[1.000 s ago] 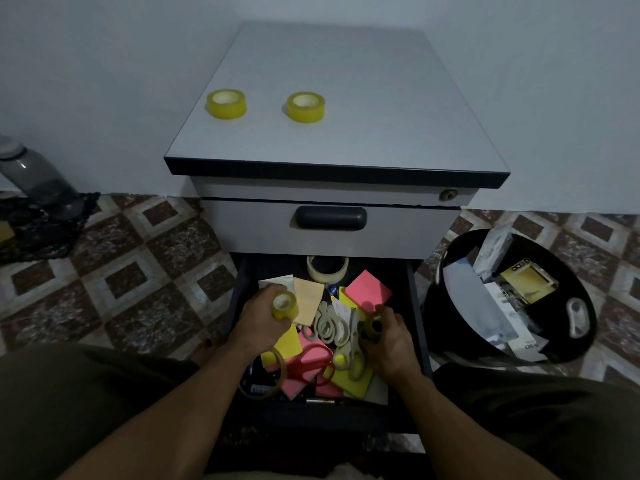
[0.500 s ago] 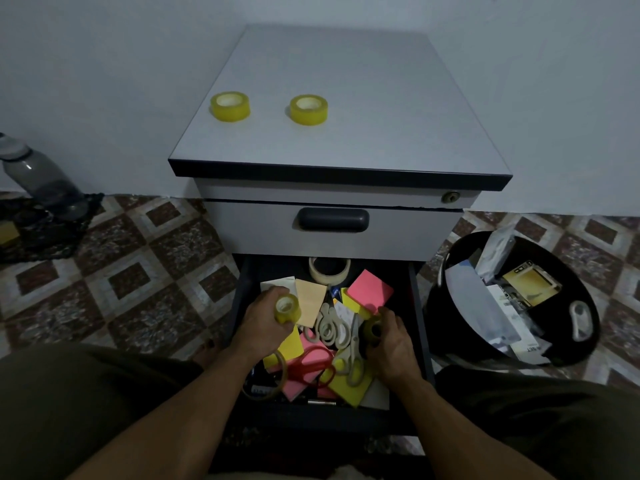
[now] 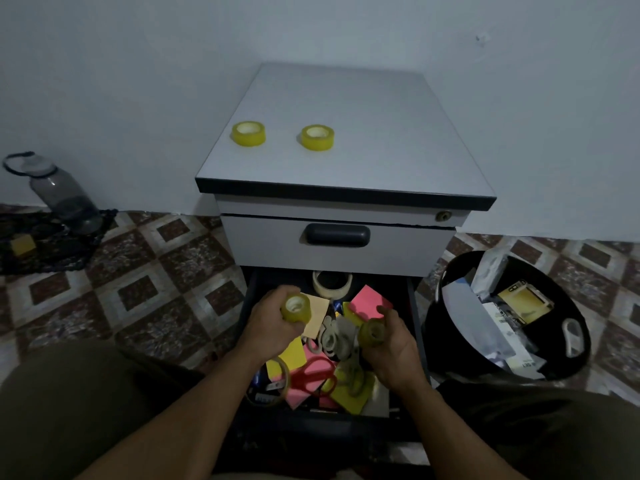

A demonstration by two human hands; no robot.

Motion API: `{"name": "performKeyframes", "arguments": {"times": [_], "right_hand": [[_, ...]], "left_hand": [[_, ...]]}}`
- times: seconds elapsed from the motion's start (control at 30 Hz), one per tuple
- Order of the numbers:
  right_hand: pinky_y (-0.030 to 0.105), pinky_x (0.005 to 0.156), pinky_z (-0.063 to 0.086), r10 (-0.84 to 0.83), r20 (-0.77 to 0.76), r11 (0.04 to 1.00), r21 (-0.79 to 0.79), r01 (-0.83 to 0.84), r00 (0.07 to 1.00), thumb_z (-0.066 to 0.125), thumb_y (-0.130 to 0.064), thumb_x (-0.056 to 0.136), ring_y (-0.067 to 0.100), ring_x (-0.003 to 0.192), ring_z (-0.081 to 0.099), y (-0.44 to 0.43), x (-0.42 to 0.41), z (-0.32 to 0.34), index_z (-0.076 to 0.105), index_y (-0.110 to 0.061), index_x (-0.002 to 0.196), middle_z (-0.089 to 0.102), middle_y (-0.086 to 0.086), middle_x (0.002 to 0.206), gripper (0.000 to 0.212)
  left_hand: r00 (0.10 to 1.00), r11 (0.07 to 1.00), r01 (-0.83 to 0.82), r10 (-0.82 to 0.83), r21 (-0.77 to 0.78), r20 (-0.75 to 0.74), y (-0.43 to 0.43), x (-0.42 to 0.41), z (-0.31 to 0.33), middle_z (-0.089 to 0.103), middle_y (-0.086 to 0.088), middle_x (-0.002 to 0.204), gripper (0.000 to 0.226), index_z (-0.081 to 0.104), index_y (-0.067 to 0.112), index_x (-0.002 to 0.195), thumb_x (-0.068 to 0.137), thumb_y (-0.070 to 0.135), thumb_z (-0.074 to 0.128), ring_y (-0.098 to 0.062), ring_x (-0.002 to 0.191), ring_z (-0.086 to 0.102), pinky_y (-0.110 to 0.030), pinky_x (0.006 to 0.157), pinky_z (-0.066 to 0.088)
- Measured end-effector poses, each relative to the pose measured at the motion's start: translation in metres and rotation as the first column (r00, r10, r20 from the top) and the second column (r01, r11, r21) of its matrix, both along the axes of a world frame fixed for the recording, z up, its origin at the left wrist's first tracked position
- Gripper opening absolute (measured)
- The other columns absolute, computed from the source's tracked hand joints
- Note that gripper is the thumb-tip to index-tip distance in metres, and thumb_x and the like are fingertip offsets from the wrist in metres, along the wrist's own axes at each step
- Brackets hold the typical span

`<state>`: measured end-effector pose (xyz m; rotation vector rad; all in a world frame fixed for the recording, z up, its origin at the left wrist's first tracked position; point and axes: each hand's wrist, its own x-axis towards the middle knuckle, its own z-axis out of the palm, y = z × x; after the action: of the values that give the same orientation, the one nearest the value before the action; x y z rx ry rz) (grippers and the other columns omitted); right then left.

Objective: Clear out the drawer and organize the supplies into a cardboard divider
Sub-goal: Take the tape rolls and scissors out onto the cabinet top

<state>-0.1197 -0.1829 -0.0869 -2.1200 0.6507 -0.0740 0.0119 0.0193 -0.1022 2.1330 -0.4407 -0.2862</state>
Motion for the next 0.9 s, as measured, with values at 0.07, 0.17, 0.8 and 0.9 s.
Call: {"name": "performKeyframes", "arguments": {"times": [0.07,0.17,0.8,0.9], "right_hand": [[0.03,0.076,0.051,0.02,0.041,1.0,-0.008,-0.019,0.999,0.075,-0.016,0.072,0.019,0.102,0.059,0.003,0.0,0.018,0.042,-0.029,0.136,0.059,0.003,0.122,0.074],[0.032,0.084,0.05,0.05,0.104,0.998,-0.038,-0.047,0.993,0.077,-0.029,0.07,0.016,0.104,0.059,0.011,-0.006,0.047,0.045,-0.031,0.135,0.061,-0.003,0.12,0.072],[0.012,0.07,0.046,0.278,0.376,0.944,-0.28,-0.178,0.884,0.078,-0.023,0.075,0.0,0.09,0.06,0.004,0.05,0.252,0.049,-0.036,0.125,0.058,-0.016,0.107,0.059],[0.023,0.075,0.045,0.245,0.379,0.948,-0.285,-0.139,0.893,0.078,-0.025,0.076,0.011,0.092,0.06,-0.009,0.102,0.271,0.051,-0.031,0.126,0.058,-0.01,0.109,0.057]], "left_hand": [[1.0,0.999,0.005,-0.005,-0.032,0.007,0.001,-0.008,0.017,0.062,0.003,0.114,0.06,0.06,0.027,0.123,0.071,0.01,0.082,-0.016,0.101,0.062,-0.036,0.086,0.055],[0.999,0.998,0.027,-0.025,-0.063,0.034,0.004,-0.02,0.049,0.063,0.006,0.111,0.056,0.06,0.031,0.119,0.072,0.01,0.082,-0.01,0.099,0.062,-0.022,0.079,0.052],[0.952,0.983,0.017,0.039,-0.181,0.302,0.036,0.028,0.268,0.067,0.016,0.099,0.054,0.065,0.037,0.111,0.062,0.035,0.087,0.006,0.08,0.063,-0.007,0.067,0.047],[0.943,0.978,-0.074,0.132,-0.195,0.304,0.029,0.082,0.281,0.065,0.012,0.101,0.048,0.065,0.036,0.112,0.07,0.028,0.087,0.0,0.081,0.063,-0.02,0.073,0.051]]}}
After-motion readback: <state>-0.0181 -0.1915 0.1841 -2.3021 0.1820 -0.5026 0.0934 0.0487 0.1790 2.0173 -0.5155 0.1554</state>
